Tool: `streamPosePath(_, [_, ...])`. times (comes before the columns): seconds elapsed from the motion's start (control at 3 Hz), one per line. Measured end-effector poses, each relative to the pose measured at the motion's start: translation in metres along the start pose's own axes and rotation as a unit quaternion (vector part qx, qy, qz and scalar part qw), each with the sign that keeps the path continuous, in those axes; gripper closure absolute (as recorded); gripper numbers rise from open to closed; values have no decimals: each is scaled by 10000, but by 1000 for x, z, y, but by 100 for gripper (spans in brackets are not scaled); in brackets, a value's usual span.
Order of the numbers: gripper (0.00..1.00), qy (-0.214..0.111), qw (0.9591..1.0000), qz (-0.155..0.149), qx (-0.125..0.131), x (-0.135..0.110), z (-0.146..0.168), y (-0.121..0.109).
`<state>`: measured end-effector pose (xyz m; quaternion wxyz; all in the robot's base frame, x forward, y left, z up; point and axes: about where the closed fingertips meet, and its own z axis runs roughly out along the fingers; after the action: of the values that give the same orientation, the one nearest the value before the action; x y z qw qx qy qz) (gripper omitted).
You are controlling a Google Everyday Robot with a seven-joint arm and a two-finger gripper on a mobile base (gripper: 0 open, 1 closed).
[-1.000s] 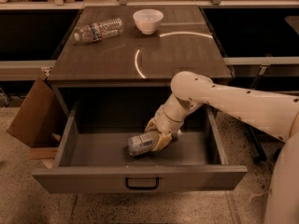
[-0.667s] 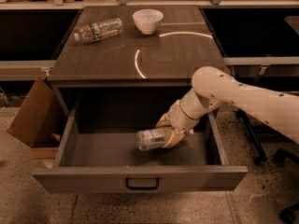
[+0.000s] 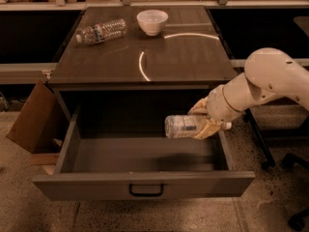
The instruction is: Pick blue plastic bottle from top drawer and place on counter
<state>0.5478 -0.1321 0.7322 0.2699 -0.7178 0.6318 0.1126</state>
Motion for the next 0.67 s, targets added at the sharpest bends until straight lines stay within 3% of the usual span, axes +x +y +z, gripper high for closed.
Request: streamPosePath(0.67, [100, -54, 10000, 28, -7, -1, 1, 0])
